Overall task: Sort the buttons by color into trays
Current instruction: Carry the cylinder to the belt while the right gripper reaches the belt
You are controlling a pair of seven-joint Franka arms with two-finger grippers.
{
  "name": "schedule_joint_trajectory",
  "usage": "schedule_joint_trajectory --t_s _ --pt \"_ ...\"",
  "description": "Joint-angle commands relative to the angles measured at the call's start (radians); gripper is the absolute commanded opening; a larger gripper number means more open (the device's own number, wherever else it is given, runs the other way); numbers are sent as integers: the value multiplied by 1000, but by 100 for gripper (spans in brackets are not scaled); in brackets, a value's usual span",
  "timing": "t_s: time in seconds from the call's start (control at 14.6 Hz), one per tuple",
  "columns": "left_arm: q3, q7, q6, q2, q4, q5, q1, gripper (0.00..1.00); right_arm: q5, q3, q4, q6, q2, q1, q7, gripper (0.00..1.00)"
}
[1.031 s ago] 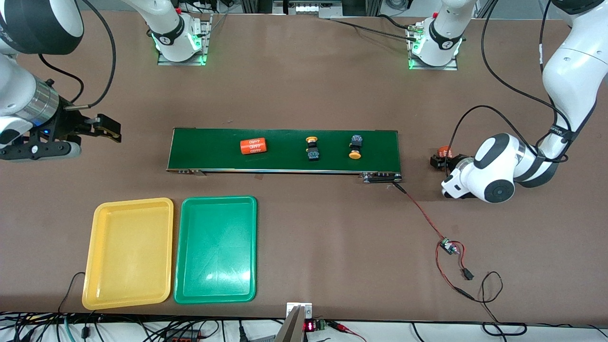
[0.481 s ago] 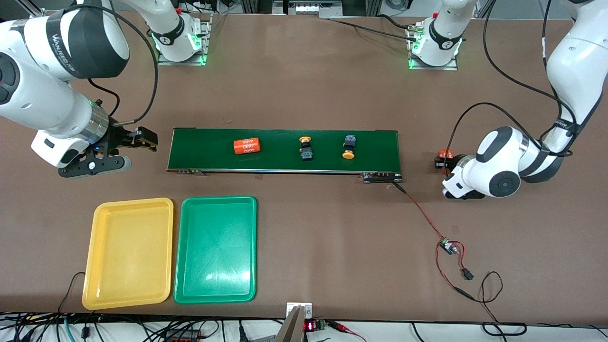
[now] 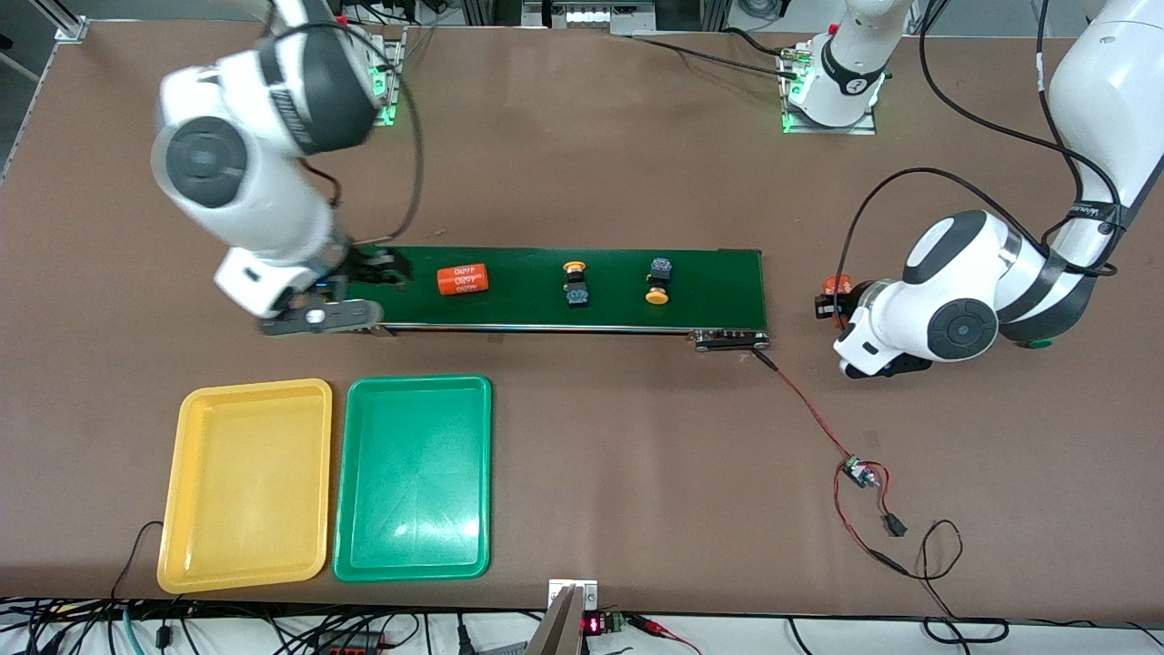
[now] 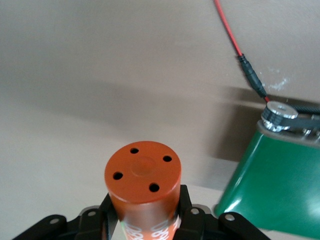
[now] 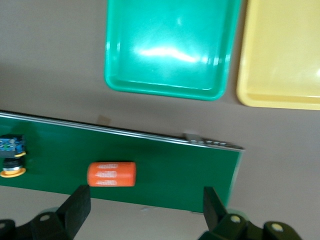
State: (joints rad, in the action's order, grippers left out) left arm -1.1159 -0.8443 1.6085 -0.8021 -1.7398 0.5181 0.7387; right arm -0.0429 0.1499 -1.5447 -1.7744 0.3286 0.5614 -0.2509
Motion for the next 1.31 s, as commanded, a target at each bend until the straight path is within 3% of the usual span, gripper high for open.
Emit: schedule_joint_trajectory --t_s 0.0,0.41,0.62,1.03,1.24 --pt "5 -183 23 -8 16 -79 -18 16 -14 7 11 -7 50 43 -24 100" --pt "16 -614 181 -55 3 -213 -91 17 -63 8 2 -49 138 198 -343 100" --pt "18 -743 281 -74 -21 -297 -88 17 -61 8 3 -80 174 251 -349 100" --pt "19 -1010 523 -74 -168 -303 -82 18 -55 8 3 -204 271 311 -331 100" --pt "19 -1090 539 -68 -198 -302 -79 22 -60 8 5 -256 306 302 -275 100"
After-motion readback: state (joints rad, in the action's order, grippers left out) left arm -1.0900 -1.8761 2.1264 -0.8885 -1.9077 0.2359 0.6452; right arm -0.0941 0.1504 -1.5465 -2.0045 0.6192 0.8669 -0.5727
